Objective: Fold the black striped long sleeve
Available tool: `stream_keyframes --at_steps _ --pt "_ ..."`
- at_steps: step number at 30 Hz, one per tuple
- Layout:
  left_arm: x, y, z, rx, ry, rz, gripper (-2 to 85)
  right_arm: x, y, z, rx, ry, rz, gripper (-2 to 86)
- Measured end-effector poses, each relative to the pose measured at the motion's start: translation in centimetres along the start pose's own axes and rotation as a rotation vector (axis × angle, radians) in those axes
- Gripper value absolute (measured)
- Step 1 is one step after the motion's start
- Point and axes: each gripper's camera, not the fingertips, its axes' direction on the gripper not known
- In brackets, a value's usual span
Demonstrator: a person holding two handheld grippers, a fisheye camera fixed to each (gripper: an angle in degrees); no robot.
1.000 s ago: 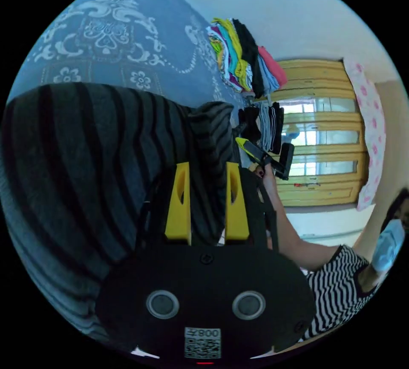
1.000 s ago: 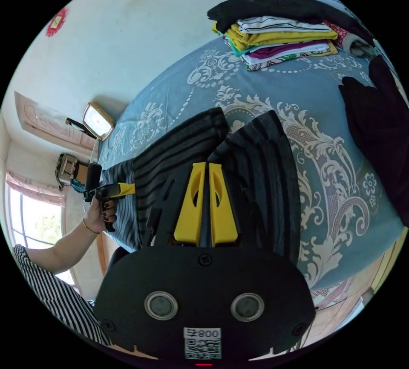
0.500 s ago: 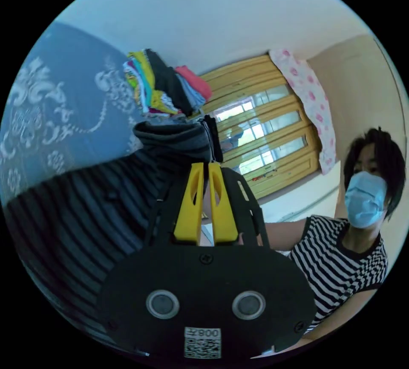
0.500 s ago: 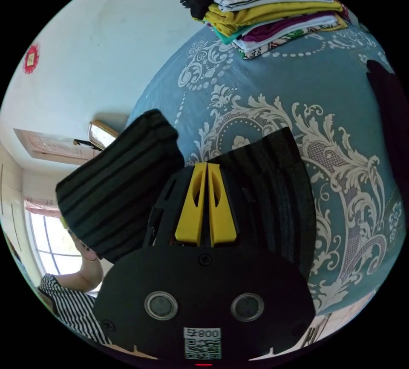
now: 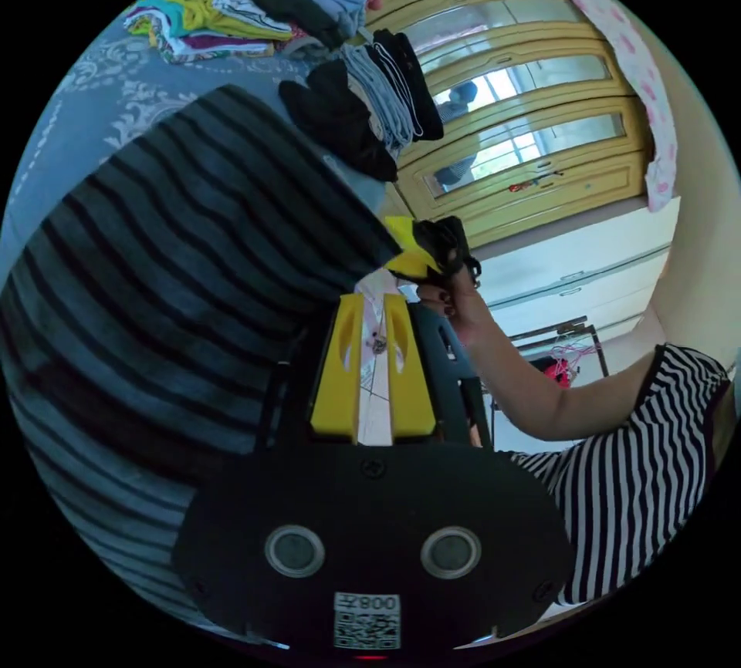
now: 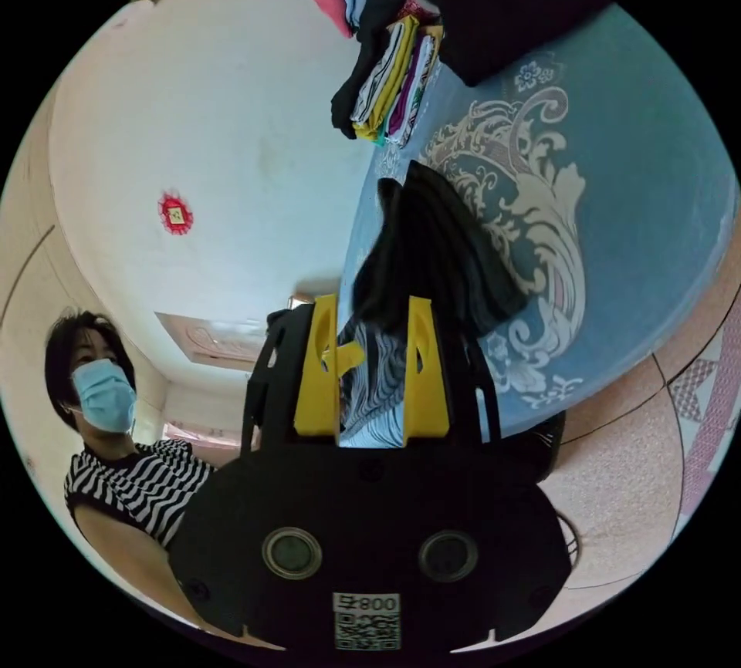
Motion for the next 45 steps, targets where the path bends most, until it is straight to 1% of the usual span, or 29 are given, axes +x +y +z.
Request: stream_keyframes --at_steps 2,4,6,10,11,15,17,18,19,21,22,23,24,26,30,33,35,37,38,41,45 --pt "-0.8 0.2 0.3 0.011 -0.023 0.014 5.9 0.5 1.6 0.8 -0.011 0.031 -0.019 16.2" --pt "-1.7 0.2 0.0 0.02 -0.071 0.02 6.4 0.8 2.4 1.4 -0.037 0.072 -0.032 16.4" --pt "-3.6 0.0 -0.8 0.053 -0.157 0.005 6.9 1.5 3.0 2.1 -0.046 0.126 -0.023 15.7" --pt "-7.1 -0.8 -1.3 0.098 -0.198 -0.043 7.1 3.4 3.3 3.9 -0.037 0.148 0.013 9.1" --pt "-8.0 -1.0 -1.1 0.104 -0.206 -0.05 7.0 3.7 3.4 4.3 -0.033 0.145 0.022 6.4" --pt "-9.8 -2.1 0.7 0.083 -0.262 -0.05 6.9 3.1 4.6 4.2 0.005 0.077 -0.005 4.0" --pt "-10.1 -2.8 1.2 0.101 -0.251 -0.039 6.9 0.4 5.8 3.3 0.031 0.022 -0.104 3.5" --pt "-10.0 -3.3 1.4 0.125 -0.239 -0.018 6.9 -0.4 6.0 3.1 0.032 0.026 -0.135 3.4" --pt "-9.9 -3.6 1.6 0.135 -0.238 -0.007 6.9 -1.8 6.5 2.7 0.024 0.077 -0.186 3.2" --pt "-10.0 -5.0 3.2 0.131 -0.26 0.032 6.9 -2.3 7.1 2.3 0.011 0.177 -0.21 3.1" --pt "-10.2 -5.3 3.9 0.118 -0.269 0.035 6.9 -1.1 7.3 2.3 -0.013 0.238 -0.182 3.0" --pt "-10.8 -6.1 5.2 0.083 -0.29 0.035 7.1 1.3 7.4 2.6 -0.053 0.281 -0.099 3.0" --pt "-11.6 -6.8 6.5 0.049 -0.317 0.021 7.5 2.5 7.5 2.7 -0.059 0.269 -0.049 3.0" --pt "-12.4 -7.7 7.8 0.02 -0.366 0.002 8.2 5.3 8.3 2.3 -0.022 0.131 0.051 3.1" --pt "-12.2 -10.0 8.8 0.026 -0.544 0.075 9.3 5.2 9.1 2.2 0.002 0.141 0.058 3.1" --pt "-12.5 -11.9 10.4 -0.061 -0.677 0.103 9.2 4.8 9.2 1.9 0.006 0.113 0.063 3.1" --pt "-12.9 -12.8 11.5 -0.123 -0.713 0.1 8.6 4.2 9.1 1.7 0.007 0.108 0.057 3.1" --pt "-13.0 -13.4 12.3 -0.163 -0.686 0.101 7.2 3.8 9.1 1.4 0.012 0.086 0.066 3.1" --pt "-12.5 -13.5 12.4 -0.152 -0.675 0.115 6.0 3.4 9.0 1.2 0.016 0.079 0.07 3.1" --pt "-9.9 -13.2 12.0 -0.108 -0.734 0.168 3.3 1.4 8.7 0.8 0.012 0.088 0.055 3.1" --pt "-5.5 -13.3 10.8 -0.057 -0.776 0.24 2.2 -2.4 8.0 0.0 0.005 0.071 -0.004 3.1"
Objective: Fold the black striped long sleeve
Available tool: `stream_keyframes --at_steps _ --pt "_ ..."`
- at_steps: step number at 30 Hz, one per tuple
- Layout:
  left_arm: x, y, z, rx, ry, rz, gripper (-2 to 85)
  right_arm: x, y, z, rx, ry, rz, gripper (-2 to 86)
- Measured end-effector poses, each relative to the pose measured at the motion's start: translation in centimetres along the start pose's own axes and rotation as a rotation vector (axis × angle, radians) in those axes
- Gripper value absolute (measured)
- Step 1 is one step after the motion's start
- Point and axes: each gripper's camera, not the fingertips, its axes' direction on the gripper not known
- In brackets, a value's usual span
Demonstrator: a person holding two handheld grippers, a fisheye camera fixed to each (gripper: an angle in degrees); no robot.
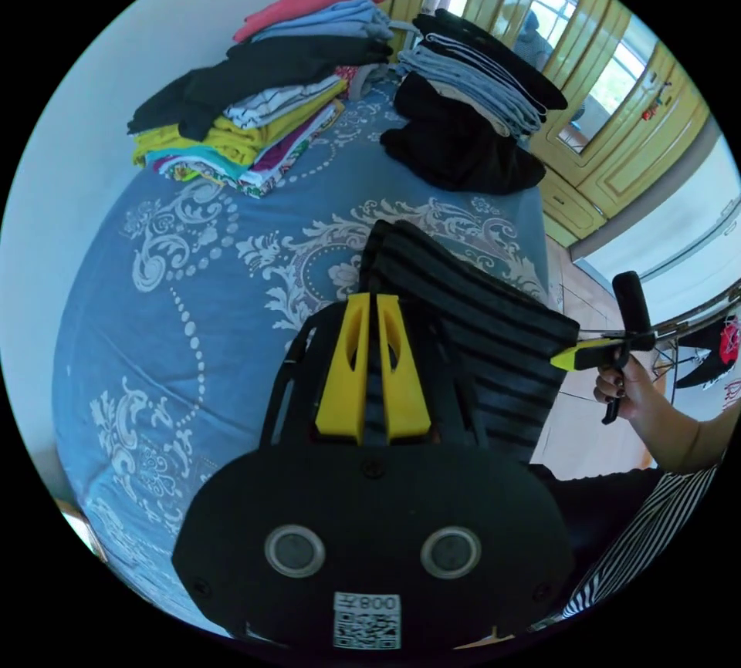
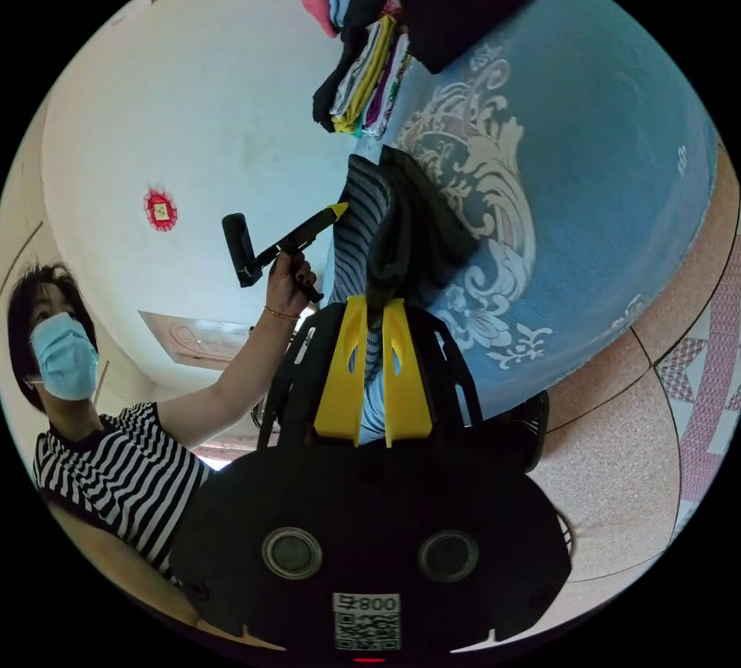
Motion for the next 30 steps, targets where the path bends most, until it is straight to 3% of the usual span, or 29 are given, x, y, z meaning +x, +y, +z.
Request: stream_keyframes --at_steps 7,10,13,19,24,26,30 --pt "0.7 -2.8 -4.7 0.062 -0.007 -0.011 1.8 -7.4 -2.6 -3.0 0.036 0.094 -0.098 3.2" --pt "0.4 -4.4 -3.9 -0.013 -0.008 -0.022 2.0 -8.0 -4.4 -2.6 -0.007 0.198 -0.053 3.2" --pt "0.0 -5.0 -3.0 -0.1 0.004 -0.043 2.3 -9.0 -5.5 -2.9 -0.003 0.161 -0.01 3.3" --pt "-0.9 -3.6 -11.2 0.069 0.039 -0.137 2.8 -14.0 -8.0 -5.0 0.01 0.121 0.011 3.7" --pt "-2.2 3.6 -21.2 0.168 0.055 -0.268 3.2 -20.7 -9.8 -8.6 0.104 0.22 -0.029 4.2" --pt "-2.7 7.0 -24.2 0.152 0.025 -0.338 3.1 -26.7 -11.6 -8.7 0.096 0.336 -0.147 3.4" --pt "-4.3 14.7 -31.3 0.122 -0.098 -0.587 2.5 -36.4 -15.5 -3.8 -0.03 0.369 -0.389 2.2"
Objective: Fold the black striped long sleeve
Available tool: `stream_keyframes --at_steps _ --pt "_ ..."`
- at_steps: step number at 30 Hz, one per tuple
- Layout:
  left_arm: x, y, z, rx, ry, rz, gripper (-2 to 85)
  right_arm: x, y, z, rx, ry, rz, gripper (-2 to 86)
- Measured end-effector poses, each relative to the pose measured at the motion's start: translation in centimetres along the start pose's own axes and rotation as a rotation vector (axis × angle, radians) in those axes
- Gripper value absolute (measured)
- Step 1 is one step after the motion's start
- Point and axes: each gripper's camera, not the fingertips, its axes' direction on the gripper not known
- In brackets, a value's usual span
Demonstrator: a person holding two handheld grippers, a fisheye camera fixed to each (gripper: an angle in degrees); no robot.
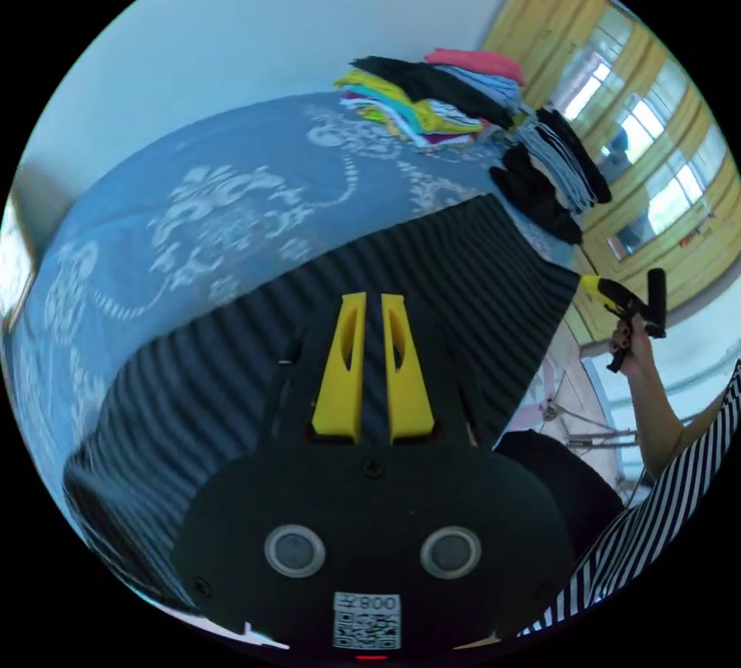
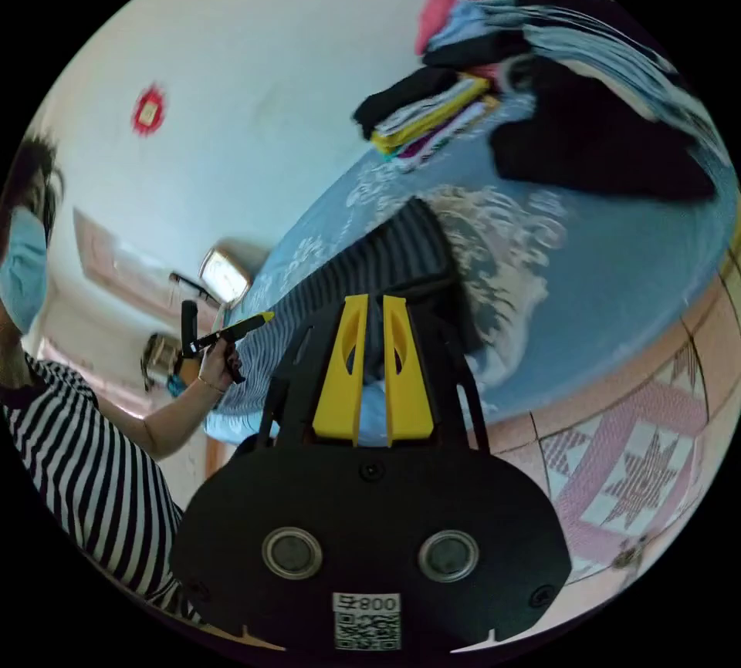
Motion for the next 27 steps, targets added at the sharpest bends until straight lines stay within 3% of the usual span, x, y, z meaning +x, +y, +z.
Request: stream_keyframes --at_steps 5,10,18,22,23,27 --pt "-6.8 1.1 -6.4 0.007 -0.106 -0.282 1.0 -11.4 -10.9 9.3 -0.261 -0.103 -0.289 0.5" --pt "-8.6 1.3 -9.5 -0.032 0.005 -0.338 0.4 -18.9 -15.9 17.5 -0.607 -0.02 -0.42 0.1" --pt "-9.0 -1.5 -22.6 0.093 -0.086 -0.27 0.5 -33.3 -24.5 19.4 -0.59 -0.152 -0.616 0.1" --pt "-9.2 -0.6 -23.7 0.012 -0.101 -0.256 0.6 -38.1 -24.6 25.2 -0.854 -0.073 -0.715 0.2" --pt "-8.9 -0.4 -25.0 0.039 -0.091 -0.258 0.7 -39.2 -25.0 23.8 -0.749 -0.087 -0.744 0.2" --pt "-8.1 -2.0 -30.3 0.068 -0.024 -0.227 1.7 -41.6 -26.6 21.9 -0.708 -0.045 -0.785 0.4"
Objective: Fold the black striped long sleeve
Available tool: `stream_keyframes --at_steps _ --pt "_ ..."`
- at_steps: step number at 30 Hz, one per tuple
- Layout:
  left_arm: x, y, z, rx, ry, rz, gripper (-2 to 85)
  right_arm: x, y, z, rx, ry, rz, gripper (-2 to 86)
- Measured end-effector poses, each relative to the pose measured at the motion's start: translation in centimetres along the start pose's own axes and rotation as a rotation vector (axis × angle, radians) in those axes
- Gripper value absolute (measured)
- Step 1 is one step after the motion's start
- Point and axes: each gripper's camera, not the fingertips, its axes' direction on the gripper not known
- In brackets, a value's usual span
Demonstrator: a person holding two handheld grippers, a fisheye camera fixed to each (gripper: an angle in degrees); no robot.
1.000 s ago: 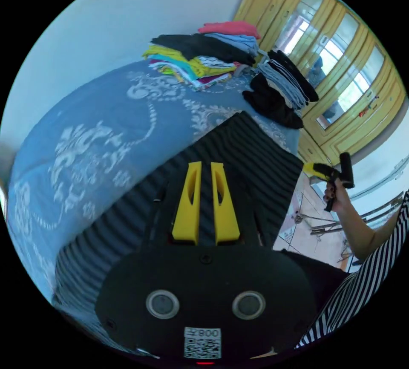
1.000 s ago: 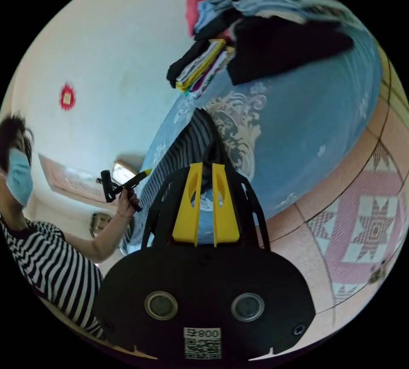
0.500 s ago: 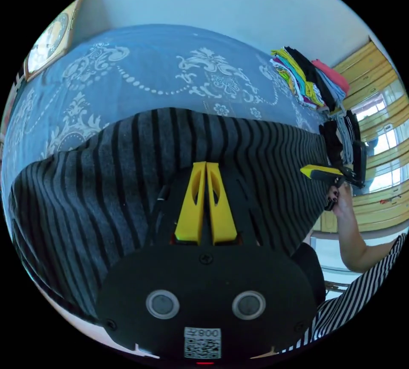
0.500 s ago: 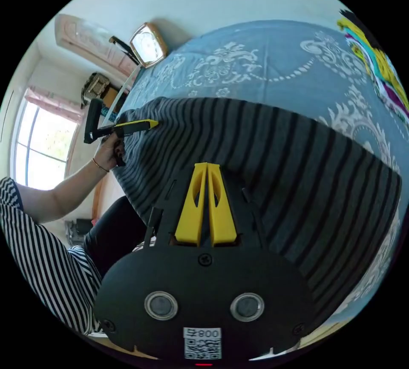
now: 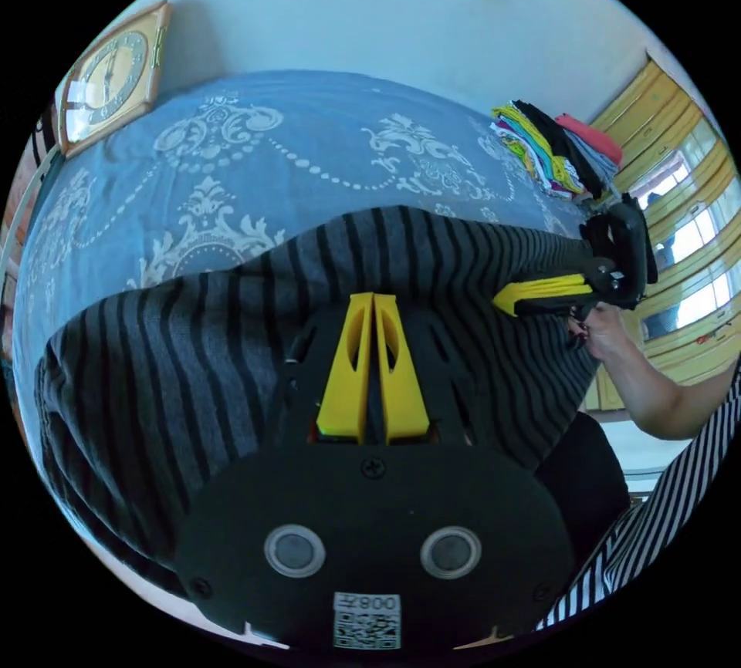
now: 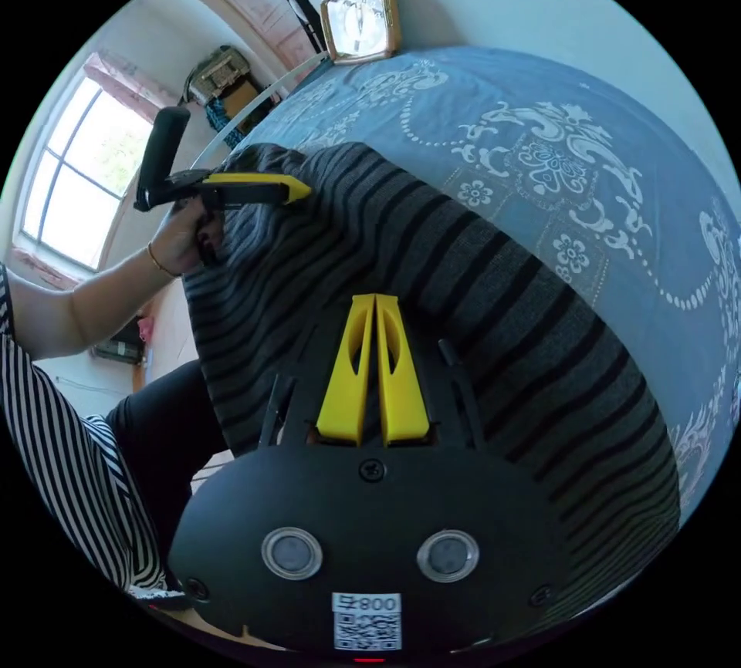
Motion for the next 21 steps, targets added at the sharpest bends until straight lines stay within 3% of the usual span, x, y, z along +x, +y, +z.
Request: stream_keyframes --at_steps 4,6,8,11,15,21 --pt "1.0 -3.3 -4.1 0.053 0.006 0.09 6.7 -0.7 -2.5 -3.7 -0.053 0.016 -0.029 0.9" --pt "0.3 -6.1 -4.4 -0.053 -0.021 0.099 11.0 -0.8 -3.9 -6.1 -0.039 -0.039 -0.032 1.4" --pt "-0.4 -7.4 -3.9 -0.139 0.023 0.098 11.9 -1.3 -6.0 -10.3 0.095 -0.129 -0.072 2.8" --pt "-0.2 -8.5 -5.3 -0.182 0.12 0.111 9.3 -1.5 -10.3 -13.2 0.159 -0.06 -0.103 6.3" --pt "3.8 -7.4 -10.0 -0.071 0.034 0.22 4.0 -0.5 -15.4 -12.7 0.073 -0.105 -0.129 7.9" --pt "8.5 -4.9 -15.4 -0.003 -0.006 0.287 3.9 -2.2 -16.6 -12.2 -0.063 -0.209 -0.212 8.1"
